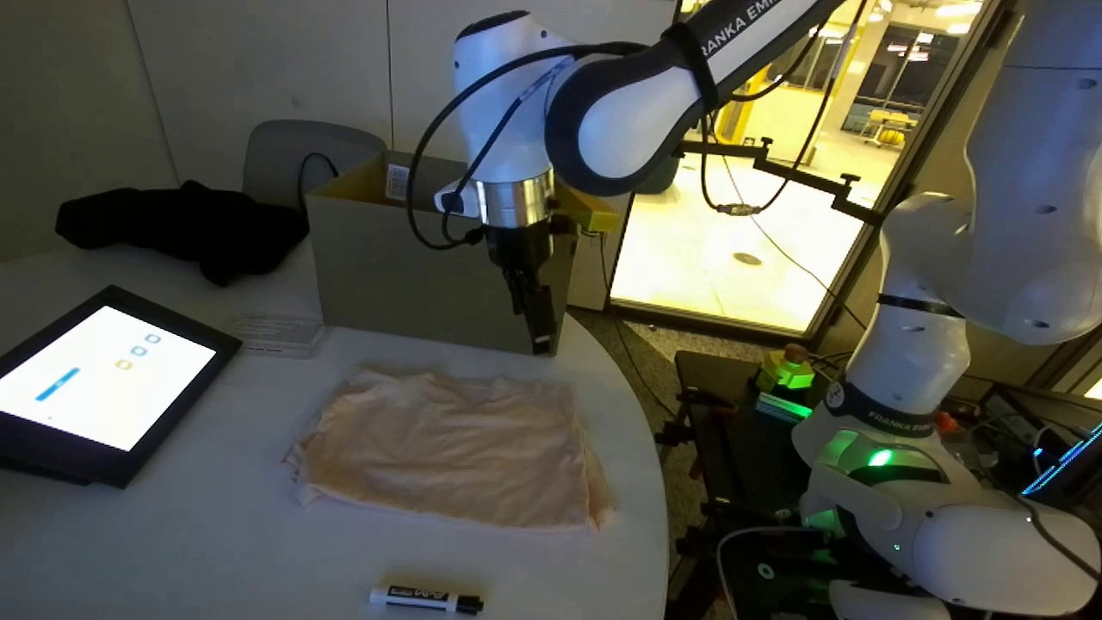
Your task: Pick up the marker and put it on the cloth, then put the cloth in box
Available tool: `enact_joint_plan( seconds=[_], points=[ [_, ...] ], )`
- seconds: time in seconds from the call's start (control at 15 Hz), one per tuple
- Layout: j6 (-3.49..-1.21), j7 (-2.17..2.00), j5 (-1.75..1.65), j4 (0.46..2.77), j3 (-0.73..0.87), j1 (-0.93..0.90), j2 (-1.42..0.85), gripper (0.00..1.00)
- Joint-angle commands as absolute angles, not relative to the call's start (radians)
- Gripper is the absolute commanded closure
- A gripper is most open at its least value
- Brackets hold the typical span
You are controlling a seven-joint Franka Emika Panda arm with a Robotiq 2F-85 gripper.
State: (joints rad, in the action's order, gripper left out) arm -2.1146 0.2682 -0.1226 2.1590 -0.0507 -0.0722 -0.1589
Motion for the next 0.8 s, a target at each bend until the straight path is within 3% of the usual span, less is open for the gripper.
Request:
enact_joint_plan(
  seconds=[0.0, 0.73],
  points=[
    [-2.161, 0.186, -0.114, 2.062, -0.088, -0.099, -0.273, 0.0],
    [-2.261, 0.001, -0.102, 1.948, -0.185, -0.242, -0.484, 0.0]
  ],
)
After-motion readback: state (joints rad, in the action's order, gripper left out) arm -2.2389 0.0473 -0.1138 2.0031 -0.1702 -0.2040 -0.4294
